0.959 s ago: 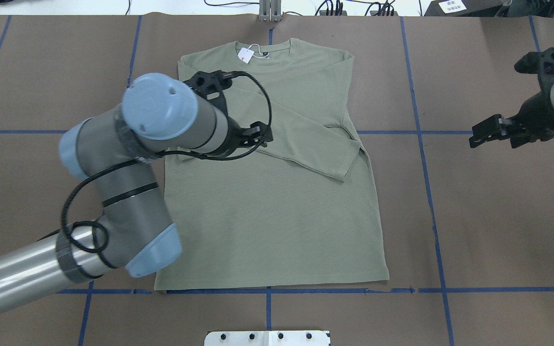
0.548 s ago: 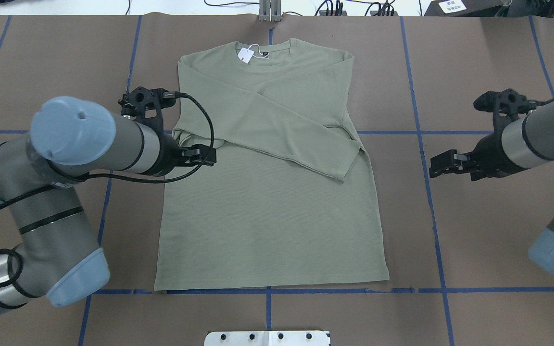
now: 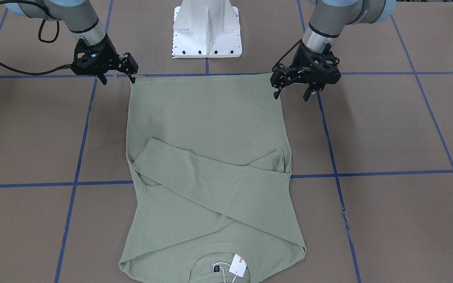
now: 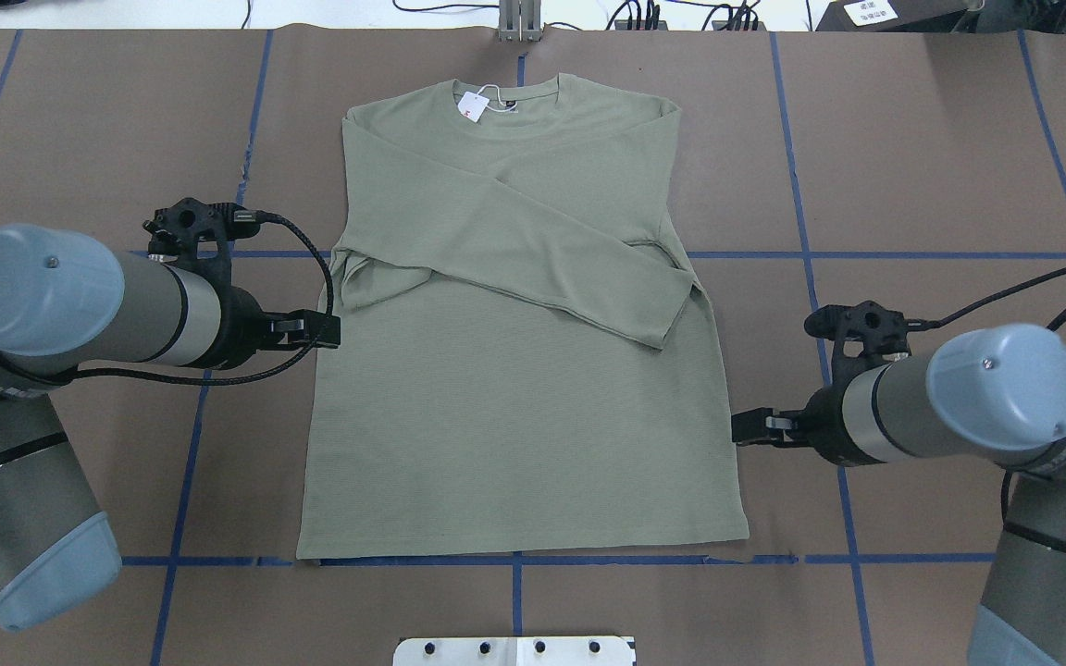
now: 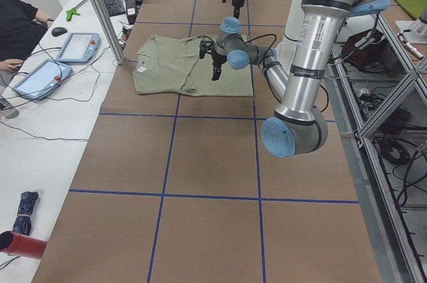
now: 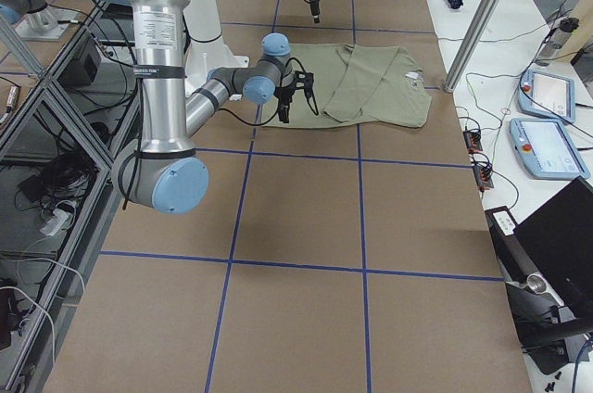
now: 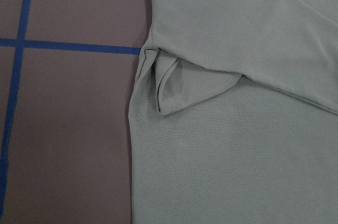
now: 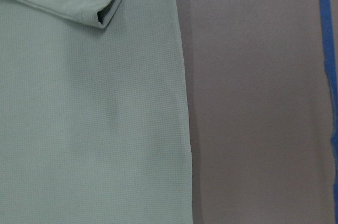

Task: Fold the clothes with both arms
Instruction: 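Lower the right gripper to the hem corner nearest it and grasp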

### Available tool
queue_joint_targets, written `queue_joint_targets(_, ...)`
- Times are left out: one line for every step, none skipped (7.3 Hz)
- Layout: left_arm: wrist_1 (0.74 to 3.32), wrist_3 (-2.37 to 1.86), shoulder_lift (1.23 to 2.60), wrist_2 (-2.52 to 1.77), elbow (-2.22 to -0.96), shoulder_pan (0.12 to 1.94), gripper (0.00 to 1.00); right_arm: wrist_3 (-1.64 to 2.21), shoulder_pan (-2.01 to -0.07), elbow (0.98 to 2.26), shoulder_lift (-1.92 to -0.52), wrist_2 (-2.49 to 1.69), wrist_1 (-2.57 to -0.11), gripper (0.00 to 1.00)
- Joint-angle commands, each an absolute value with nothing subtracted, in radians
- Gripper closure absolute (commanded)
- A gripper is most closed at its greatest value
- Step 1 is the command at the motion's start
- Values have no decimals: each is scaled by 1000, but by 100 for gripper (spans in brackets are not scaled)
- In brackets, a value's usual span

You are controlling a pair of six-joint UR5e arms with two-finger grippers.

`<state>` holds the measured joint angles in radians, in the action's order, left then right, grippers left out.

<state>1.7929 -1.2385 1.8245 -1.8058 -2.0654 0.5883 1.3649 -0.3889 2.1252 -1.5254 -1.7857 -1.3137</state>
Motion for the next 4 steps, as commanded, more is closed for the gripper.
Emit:
queue_joint_targets(1793,-1239,1825,-1807,-2069,586,0,1373,-359,2088,-1516,-1770,-1313,0)
queue_joint_targets(1793,-1241,1827,-1813,-2069,586,0,1373,-350,2089,-1516,-1770,-1313,0)
queue_joint_targets(1793,-1241,1827,-1830,-2069,586,0,1373,-321,2085,-1514,-1770,-1313,0)
queue_joint_targets(1793,-1241,1827,-1830,-2068,586,0,1373,-295,2076,-1505,-1770,-1315,0)
